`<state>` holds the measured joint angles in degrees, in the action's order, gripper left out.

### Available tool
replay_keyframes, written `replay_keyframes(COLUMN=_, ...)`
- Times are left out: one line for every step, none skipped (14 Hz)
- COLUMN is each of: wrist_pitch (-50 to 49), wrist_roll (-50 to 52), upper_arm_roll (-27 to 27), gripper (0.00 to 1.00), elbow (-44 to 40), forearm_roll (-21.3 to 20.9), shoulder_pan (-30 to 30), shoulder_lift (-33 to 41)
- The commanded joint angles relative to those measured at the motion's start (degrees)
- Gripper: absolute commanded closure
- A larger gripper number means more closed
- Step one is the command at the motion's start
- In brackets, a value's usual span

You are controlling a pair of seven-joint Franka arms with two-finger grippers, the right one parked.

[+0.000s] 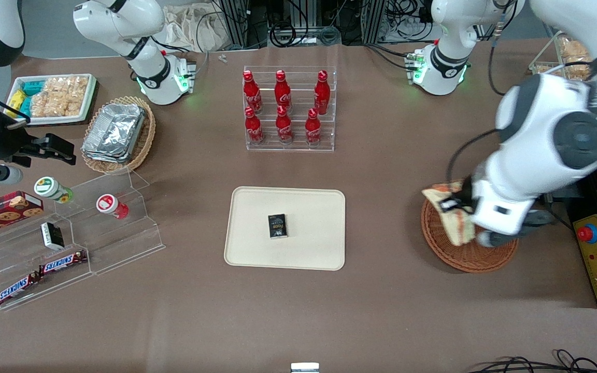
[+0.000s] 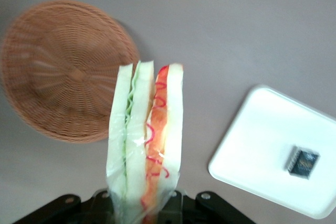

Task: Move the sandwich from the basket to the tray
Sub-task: 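Carry the held sandwich over to the cream tray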

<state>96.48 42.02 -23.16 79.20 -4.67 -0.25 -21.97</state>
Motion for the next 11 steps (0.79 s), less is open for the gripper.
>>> replay_keyframes(wrist_pitch=-1.5, wrist_roll=1.9, upper_arm_roll=0.3, gripper=1.0, elbow=-3.4, forearm_roll=0.0, shoulder_pan=-6.1, shoulder_lift=-5.0)
replay_keyframes(wrist_pitch=-1.5, wrist_roll=2.8, upper_arm_roll=0.3, gripper=1.0, elbow=-3.4, forearm_roll=-0.3, shoulder_pan=-7.8, shoulder_lift=-6.4)
replay_keyframes(wrist_pitch=-1.4, wrist_roll=4.2, upper_arm_roll=0.4, gripper=1.0, elbow=-3.5, forearm_roll=-0.3, shoulder_pan=-9.5, shoulder_lift=-8.4)
replay_keyframes(wrist_pitch=-0.9, wrist_roll=5.1, upper_arm_roll=0.5, gripper=1.0, elbow=-4.0, forearm_roll=-0.3, shoulder_pan=-10.4, shoulder_lift=-10.8)
replay_keyframes(wrist_pitch=0.6, wrist_roll=4.7, upper_arm_roll=0.3, gripper=1.0, elbow=-4.3, forearm_roll=-0.6, shoulder_pan=-10.5, shoulder_lift=-12.2)
replay_keyframes(wrist_pitch=1.2, wrist_roll=3.8, upper_arm_roll=0.2, gripper=1.0, elbow=-4.1, forearm_roll=-0.5, shoulder_pan=-10.6, shoulder_lift=-13.4)
replay_keyframes(wrist_pitch=1.4, wrist_roll=2.4, upper_arm_roll=0.1, gripper=1.0, elbow=-4.3, forearm_roll=-0.6, shoulder_pan=-12.0, shoulder_lift=-14.5)
replay_keyframes(wrist_pitch=2.6, wrist_roll=0.5, upper_arm_roll=0.1, gripper=1.0, elbow=-4.4, forearm_roll=-0.7, shoulder_pan=-12.9, shoulder_lift=-15.8)
replay_keyframes(wrist_pitch=6.1, wrist_roll=0.2, upper_arm_roll=0.1, gripper=1.0, elbow=-4.4, forearm_roll=-0.6, shoulder_pan=-13.3, shoulder_lift=-17.4)
replay_keyframes(wrist_pitch=10.4, wrist_roll=0.5, upper_arm_roll=0.1, gripper=1.0, elbow=-4.4, forearm_roll=-0.7, shoulder_pan=-14.6, shoulder_lift=-18.7)
replay_keyframes(wrist_pitch=14.3, wrist_roll=1.0, upper_arm_roll=0.4, gripper=1.0, elbow=-4.4, forearm_roll=-0.8, shoulder_pan=-16.2, shoulder_lift=-19.5)
